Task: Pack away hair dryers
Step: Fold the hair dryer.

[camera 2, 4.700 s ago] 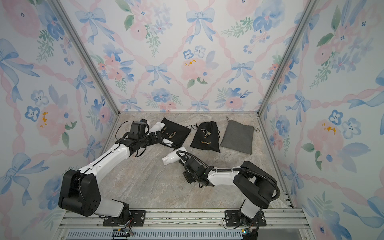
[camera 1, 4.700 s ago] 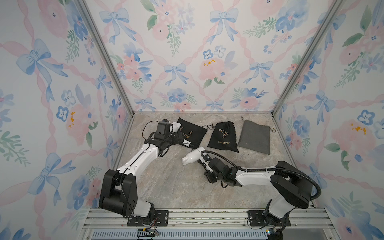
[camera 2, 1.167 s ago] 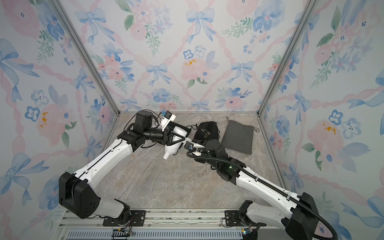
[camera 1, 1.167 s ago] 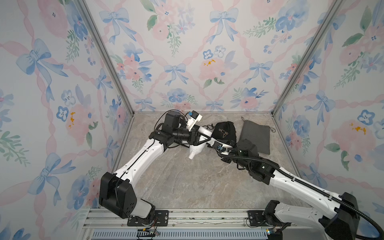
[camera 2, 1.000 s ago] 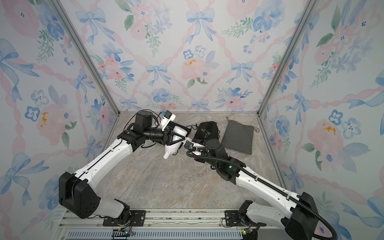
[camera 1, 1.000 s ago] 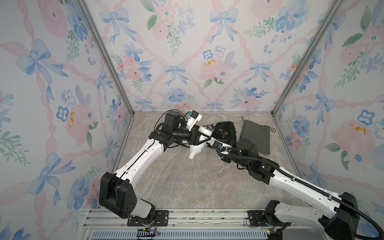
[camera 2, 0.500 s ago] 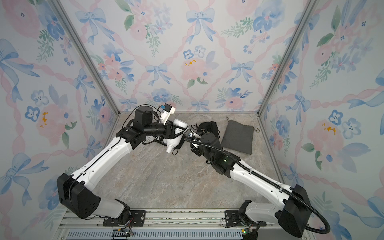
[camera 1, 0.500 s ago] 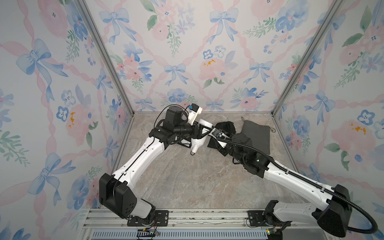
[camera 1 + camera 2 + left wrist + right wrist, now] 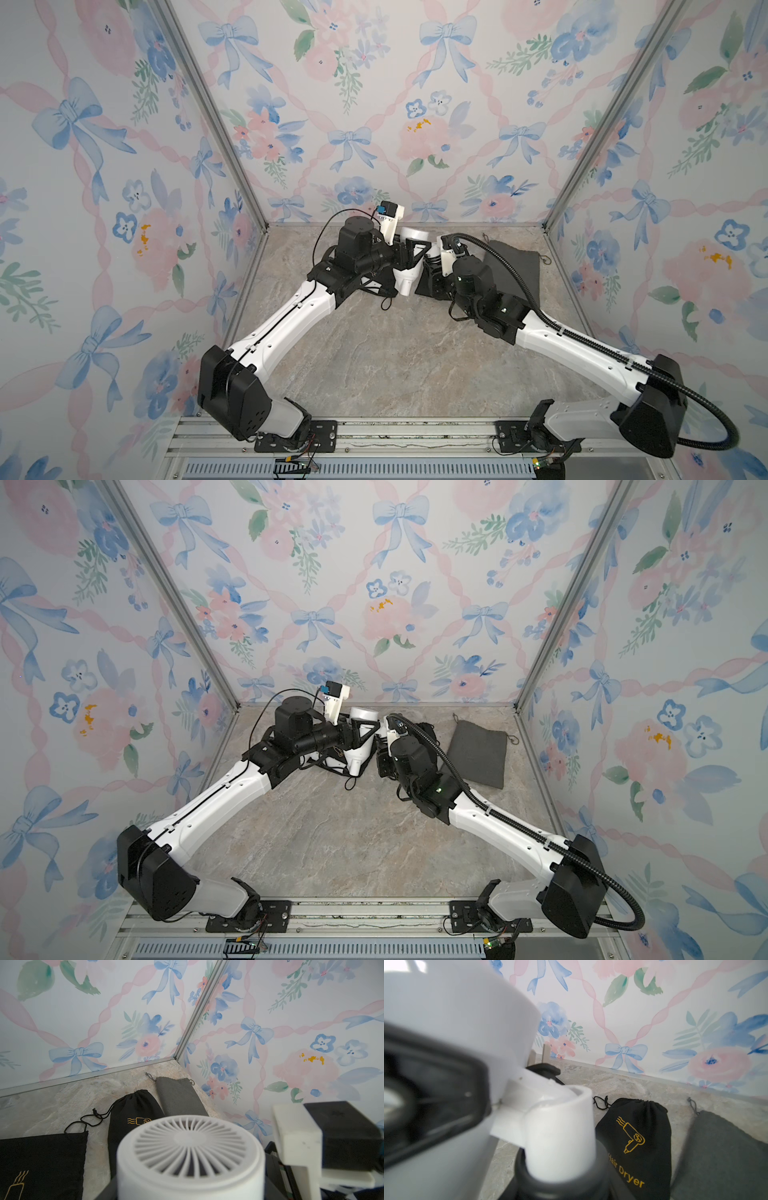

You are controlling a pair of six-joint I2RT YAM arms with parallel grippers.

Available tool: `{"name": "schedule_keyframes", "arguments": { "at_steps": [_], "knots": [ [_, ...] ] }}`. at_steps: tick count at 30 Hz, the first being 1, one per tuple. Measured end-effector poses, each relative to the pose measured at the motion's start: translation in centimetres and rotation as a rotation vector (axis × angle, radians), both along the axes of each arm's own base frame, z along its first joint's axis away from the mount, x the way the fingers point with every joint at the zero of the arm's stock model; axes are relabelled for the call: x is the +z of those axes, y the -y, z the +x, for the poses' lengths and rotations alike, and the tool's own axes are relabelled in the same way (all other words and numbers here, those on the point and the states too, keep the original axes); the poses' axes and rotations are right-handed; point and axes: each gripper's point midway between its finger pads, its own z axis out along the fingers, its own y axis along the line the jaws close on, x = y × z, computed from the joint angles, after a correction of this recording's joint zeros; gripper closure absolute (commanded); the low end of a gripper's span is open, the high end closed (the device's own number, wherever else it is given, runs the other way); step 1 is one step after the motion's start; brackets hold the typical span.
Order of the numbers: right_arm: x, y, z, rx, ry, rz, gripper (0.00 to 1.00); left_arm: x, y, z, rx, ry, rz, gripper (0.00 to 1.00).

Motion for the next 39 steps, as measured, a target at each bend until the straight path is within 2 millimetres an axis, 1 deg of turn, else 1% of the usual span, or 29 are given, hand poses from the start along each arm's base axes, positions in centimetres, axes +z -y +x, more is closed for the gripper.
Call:
{"name": "schedule_keyframes", "arguments": {
  "at_steps": [4,8,11,14,18,22,24,29,33,35,36,39],
  "knots": [
    [-0.5,-0.5,0.0,-0.041,-0.051,0.102,0.74,-0.6,0.1,0.1,0.022,-0.004,-0.004,1.00],
    [0.0,-0.8,-0.1,-0.086,-0.069,0.210,0.72,-0.2,0.3,0.1,0.036,0.020,-0.017,1.00],
    [0.2,-1.1,-0.2,-0.097,-0.069,0.250,0.68,0.1,0.2,-0.1,0.046,0.036,-0.020,1.00],
    [0.0,-1.3,-0.3,-0.092,-0.075,0.250,0.61,-0.1,0.0,-0.2,0.052,0.036,-0.017,1.00],
    [-0.4,-1.3,-0.5,-0.092,-0.082,0.244,0.48,-0.4,-0.1,-0.3,0.056,0.032,-0.013,1.00],
    [-0.2,-1.0,-0.5,-0.106,-0.076,0.261,0.36,-0.8,-0.7,0.3,0.100,0.035,0.009,1.00],
    [-0.3,-0.6,-0.6,-0.113,-0.065,0.258,0.33,-0.9,-0.8,0.4,0.109,0.034,0.012,1.00],
    [0.0,0.0,-1.9,-0.107,-0.041,0.238,0.31,-2.2,-0.8,1.3,0.141,0.011,0.035,1.00],
    [-0.1,-0.1,-3.9,-0.059,-0.039,0.246,0.32,-4.2,-0.3,2.1,0.142,-0.034,0.059,1.00],
    [-0.6,0.5,-4.6,-0.052,-0.043,0.242,0.32,-4.9,-0.1,2.2,0.137,-0.053,0.068,1.00],
    [-0.9,1.1,-5.0,-0.053,-0.045,0.240,0.32,-5.2,-0.1,2.3,0.137,-0.060,0.070,1.00],
    [-2.1,3.8,-5.7,-0.086,-0.054,0.227,0.32,-5.2,-0.5,2.6,0.139,-0.068,0.068,1.00]
  ]
}}
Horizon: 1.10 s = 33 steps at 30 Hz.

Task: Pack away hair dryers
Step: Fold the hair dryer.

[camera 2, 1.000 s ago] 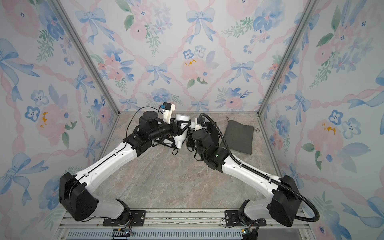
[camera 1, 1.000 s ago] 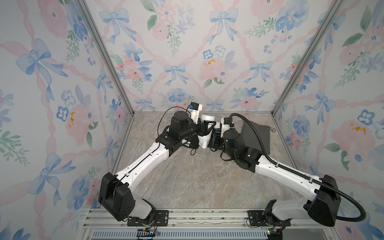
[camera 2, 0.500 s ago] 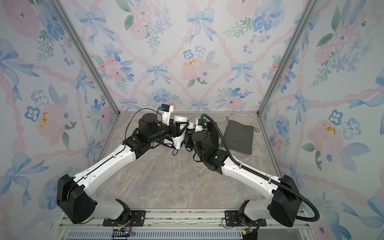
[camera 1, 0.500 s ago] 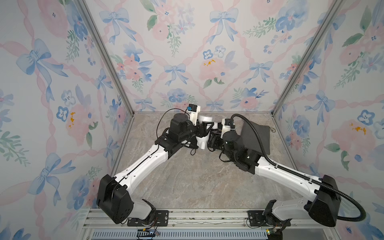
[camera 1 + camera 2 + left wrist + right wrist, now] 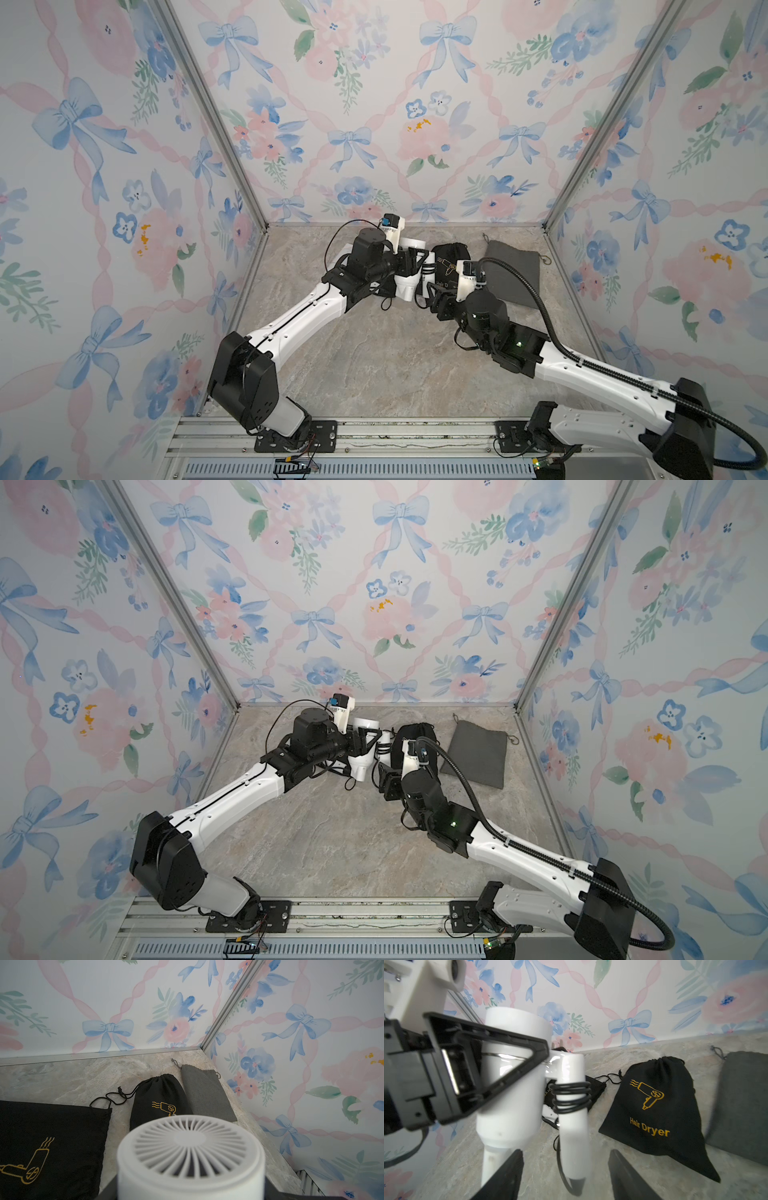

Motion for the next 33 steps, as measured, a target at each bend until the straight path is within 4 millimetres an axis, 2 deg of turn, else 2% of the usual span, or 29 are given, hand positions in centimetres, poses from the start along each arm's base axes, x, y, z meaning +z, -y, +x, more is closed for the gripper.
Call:
{"name": "schedule_keyframes", "arguments": {
  "at_steps": [6,11,14,18,23,28,33],
  "knots": [
    [-1.7,5.0,1.7,-0.099,-0.055,0.000,0.32,0.8,0.0,0.1,-0.019,0.008,-0.018,1.00],
    [-3.8,6.1,3.6,-0.099,-0.123,0.005,0.32,1.1,1.1,-0.9,-0.064,0.000,-0.036,1.00],
    [-5.1,5.7,4.1,-0.068,-0.161,0.005,0.32,1.4,1.8,-1.5,-0.090,-0.012,-0.054,1.00],
    [-6.1,3.9,4.3,-0.002,-0.196,0.008,0.32,1.8,2.7,-2.2,-0.123,-0.018,-0.079,1.00],
    [-6.3,2.4,4.5,0.011,-0.202,-0.022,0.32,1.6,2.5,-2.1,-0.115,-0.017,-0.071,0.99],
    [-6.8,0.4,3.7,0.049,-0.207,-0.046,0.31,1.5,2.3,-1.8,-0.107,-0.019,-0.071,0.99],
    [-6.7,0.5,3.5,0.046,-0.205,-0.051,0.31,1.8,2.4,-1.7,-0.108,-0.009,-0.080,0.99]
  ]
}}
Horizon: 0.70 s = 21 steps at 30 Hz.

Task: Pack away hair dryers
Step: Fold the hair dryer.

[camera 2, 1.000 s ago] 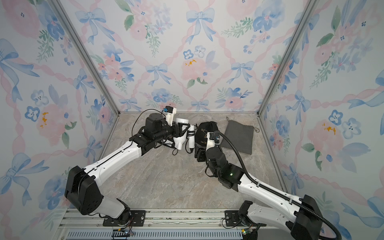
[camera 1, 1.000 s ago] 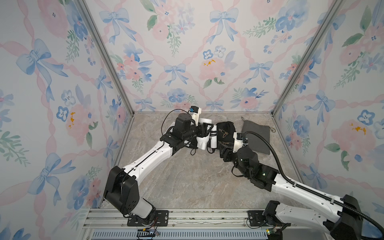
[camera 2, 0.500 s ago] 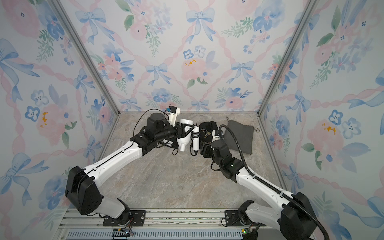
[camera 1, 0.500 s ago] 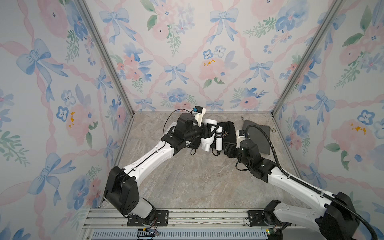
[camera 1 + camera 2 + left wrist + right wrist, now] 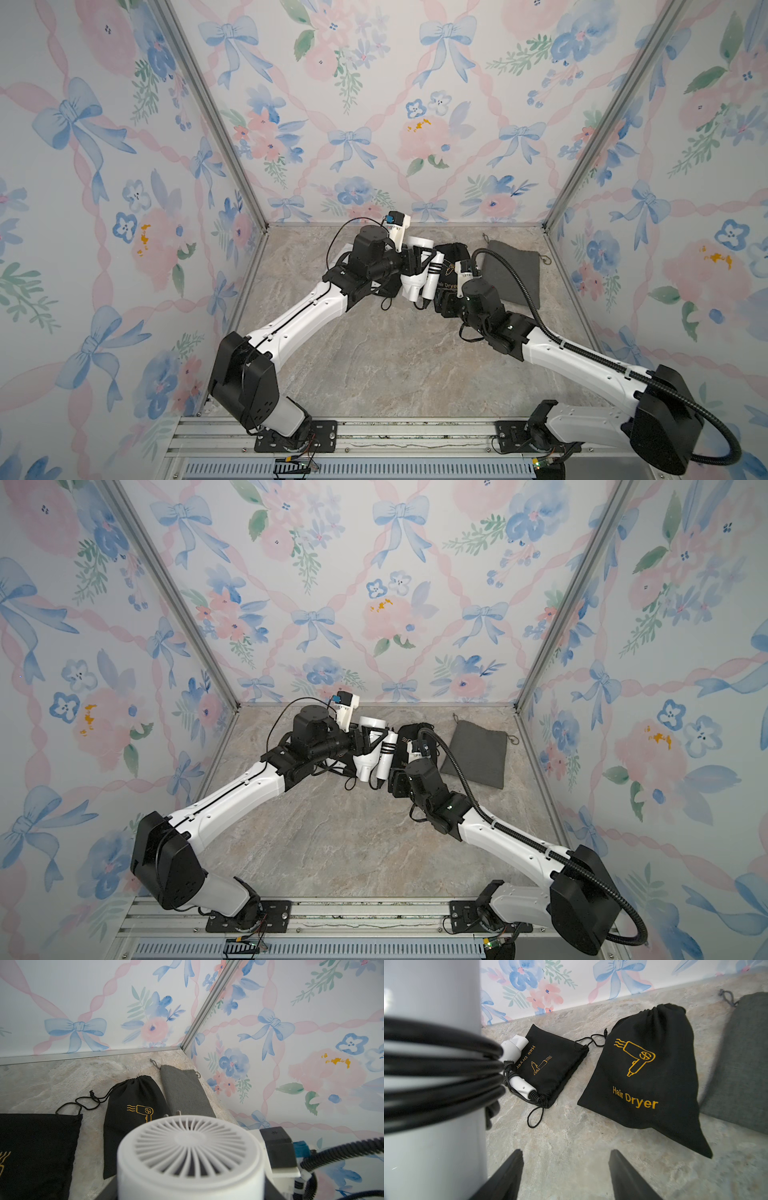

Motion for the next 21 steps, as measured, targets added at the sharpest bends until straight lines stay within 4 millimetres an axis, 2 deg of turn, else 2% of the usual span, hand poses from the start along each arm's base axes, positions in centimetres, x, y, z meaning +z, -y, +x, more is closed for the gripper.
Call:
{"name": "schedule_keyframes", "arguments": {
  "at_steps": [2,5,9,11,16,21],
  "knots": [
    [0.4,0.5,-0.2,-0.002,0.008,0.006,0.30,0.2,0.1,-0.1,-0.004,0.002,-0.011,0.99],
    [1.6,2.3,-0.7,-0.002,0.027,0.037,0.29,0.6,0.7,-0.4,-0.023,0.004,-0.032,0.99],
    [4.4,5.8,-1.7,0.003,0.102,0.115,0.24,0.6,1.2,-0.2,-0.027,-0.014,-0.053,0.99],
    [5.7,6.7,-2.3,0.025,0.143,0.150,0.21,0.5,1.2,0.3,-0.020,-0.027,-0.073,0.99],
    [8.9,6.4,-3.2,0.131,0.236,0.264,0.18,1.0,1.0,1.7,-0.010,-0.061,-0.154,0.98],
    [9.7,5.3,-2.6,0.208,0.259,0.367,0.17,2.4,1.5,2.2,-0.035,-0.069,-0.230,0.98]
  ]
}}
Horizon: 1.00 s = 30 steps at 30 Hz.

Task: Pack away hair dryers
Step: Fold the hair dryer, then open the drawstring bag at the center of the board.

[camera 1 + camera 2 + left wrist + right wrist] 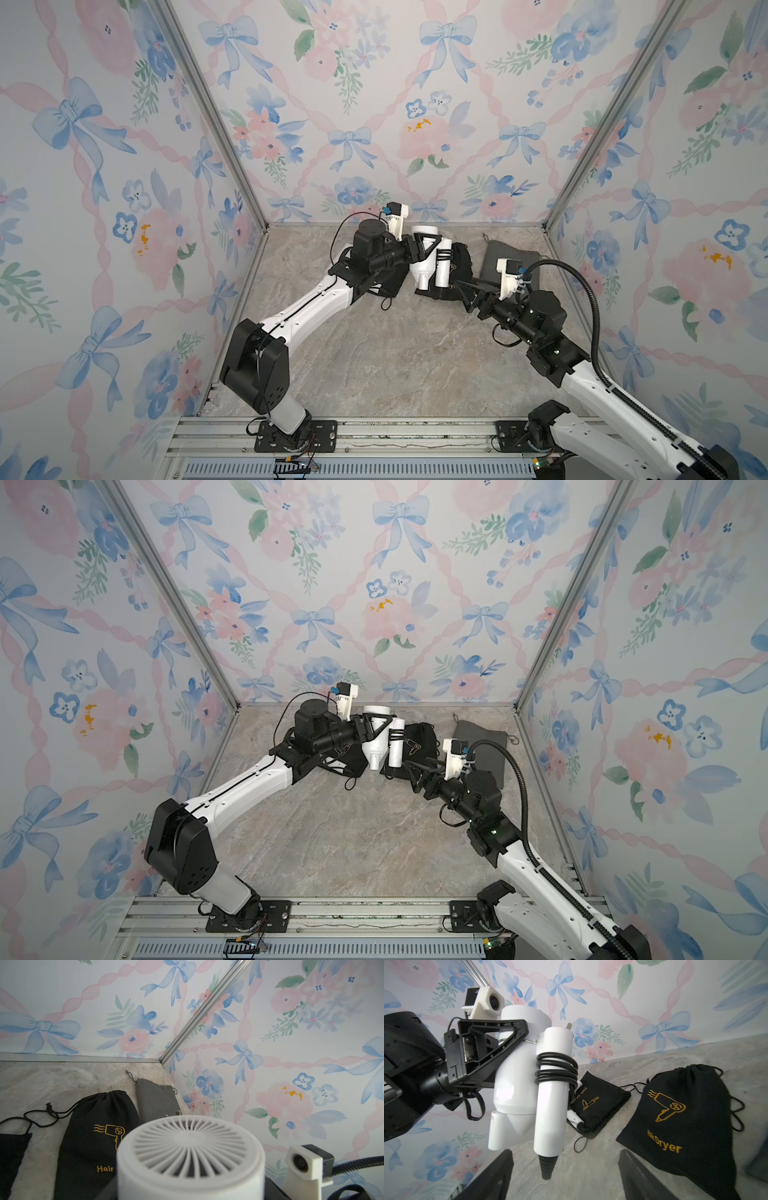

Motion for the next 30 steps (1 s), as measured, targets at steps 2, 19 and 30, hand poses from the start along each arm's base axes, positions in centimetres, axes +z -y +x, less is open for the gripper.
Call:
{"name": "schedule_keyframes", "arguments": {
  "at_steps": [2,19,30],
  "knots": [
    [0.0,-0.8,0.3,0.036,0.006,0.021,0.17,0.5,0.2,-0.1,-0.015,-0.003,-0.024,0.98],
    [2.0,-3.7,3.9,0.138,0.071,0.262,0.34,2.2,1.1,-1.4,-0.089,-0.013,-0.105,0.98],
    [3.1,-4.3,4.8,0.156,0.064,0.376,0.65,3.1,0.9,-1.1,-0.079,0.016,-0.131,0.87]
  ]
}}
